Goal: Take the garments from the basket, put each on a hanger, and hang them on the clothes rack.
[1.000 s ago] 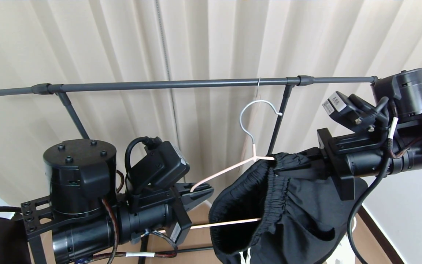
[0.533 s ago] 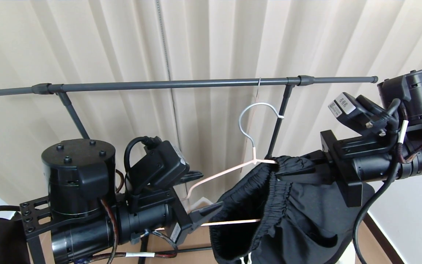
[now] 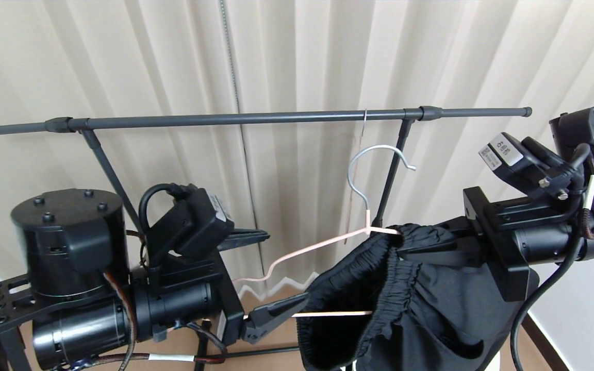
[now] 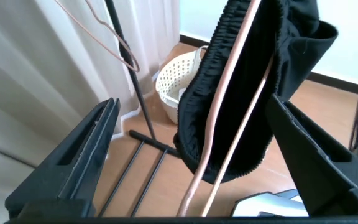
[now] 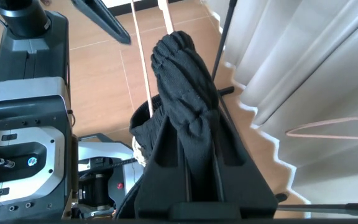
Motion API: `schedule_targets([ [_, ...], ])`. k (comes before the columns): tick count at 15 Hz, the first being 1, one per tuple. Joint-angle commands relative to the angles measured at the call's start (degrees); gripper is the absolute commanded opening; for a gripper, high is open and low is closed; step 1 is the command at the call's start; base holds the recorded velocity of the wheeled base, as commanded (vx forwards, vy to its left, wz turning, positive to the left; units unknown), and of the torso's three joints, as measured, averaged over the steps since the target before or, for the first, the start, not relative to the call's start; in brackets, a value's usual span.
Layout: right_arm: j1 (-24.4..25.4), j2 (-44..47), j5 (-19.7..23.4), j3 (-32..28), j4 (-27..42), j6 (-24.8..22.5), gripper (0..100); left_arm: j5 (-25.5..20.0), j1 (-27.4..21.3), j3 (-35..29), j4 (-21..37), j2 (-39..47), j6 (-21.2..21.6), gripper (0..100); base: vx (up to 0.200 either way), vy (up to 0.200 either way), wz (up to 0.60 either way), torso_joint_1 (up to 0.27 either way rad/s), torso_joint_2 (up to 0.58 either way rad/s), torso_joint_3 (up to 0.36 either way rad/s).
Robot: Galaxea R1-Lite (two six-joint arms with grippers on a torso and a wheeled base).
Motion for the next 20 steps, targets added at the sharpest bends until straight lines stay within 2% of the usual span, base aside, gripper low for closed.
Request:
schedule_targets([
  [1, 0.0, -0.5, 0.0, 0.0, 0.0, -0.1, 0, -0.4, 2.1, 1.2, 0.0, -3.1, -0.7, 100, 0.0, 0.0, 0.0, 0.0, 0.0, 0.0],
  [5, 0.0, -0.7, -0.1, 0.8, -0.2, -0.1, 0, -0.8, 4.9, 3.6, 0.1, -7.8, -5.3, 100, 0.0, 0.0, 0.0, 0.0, 0.0, 0.0],
  [8, -0.5, -1.6, -0.4, 2.3, -0.7, -0.1, 0, -4.1, 9.0, 5.8, 0.1, -10.5, -8.9, 100, 0.0, 0.0, 0.0, 0.0, 0.0, 0.0],
  [9, -0.5, -2.2, -1.1, 3.4, -0.8, -0.1, 0, -4.9, 11.5, 6.7, 0.2, -11.7, -11.6, 100, 0.0, 0.0, 0.0, 0.0, 0.0, 0.0],
  [12, -1.4, -2.8, -4.0, 5.5, -0.9, -0.1, 0, -4.9, 14.0, 7.9, 0.4, -13.0, -16.9, 100, 0.0, 0.0, 0.0, 0.0, 0.0, 0.0],
  [15, -2.4, -3.2, -8.6, 6.9, -1.0, 0.0, 0, -4.5, 14.8, 8.4, 1.7, -12.3, -18.0, 100, 0.0, 0.0, 0.0, 0.0, 0.0, 0.0],
  [16, -2.8, -4.0, -10.5, 7.4, -1.0, 0.2, 0, -4.4, 14.8, 8.4, 4.1, -11.9, -18.0, 100, 0.0, 0.0, 0.0, 0.0, 0.0, 0.0],
  [17, -2.9, -5.4, -12.3, 8.8, -1.0, 0.3, 0, -3.9, 14.2, 7.7, 9.0, -11.9, -17.9, 100, 0.0, 0.0, 0.0, 0.0, 0.0, 0.0],
  [19, -3.0, -7.7, -12.7, 9.8, -1.0, 1.0, 0, -2.2, 12.3, 6.3, 13.9, -12.2, -17.9, 100, 0.0, 0.0, 0.0, 0.0, 0.0, 0.0],
  [20, -3.0, -8.7, -12.7, 10.2, -1.7, 2.7, 0, 0.9, 10.3, 5.4, 17.0, -12.1, -17.9, 100, 0.0, 0.0, 0.0, 0.0, 0.0, 0.0],
])
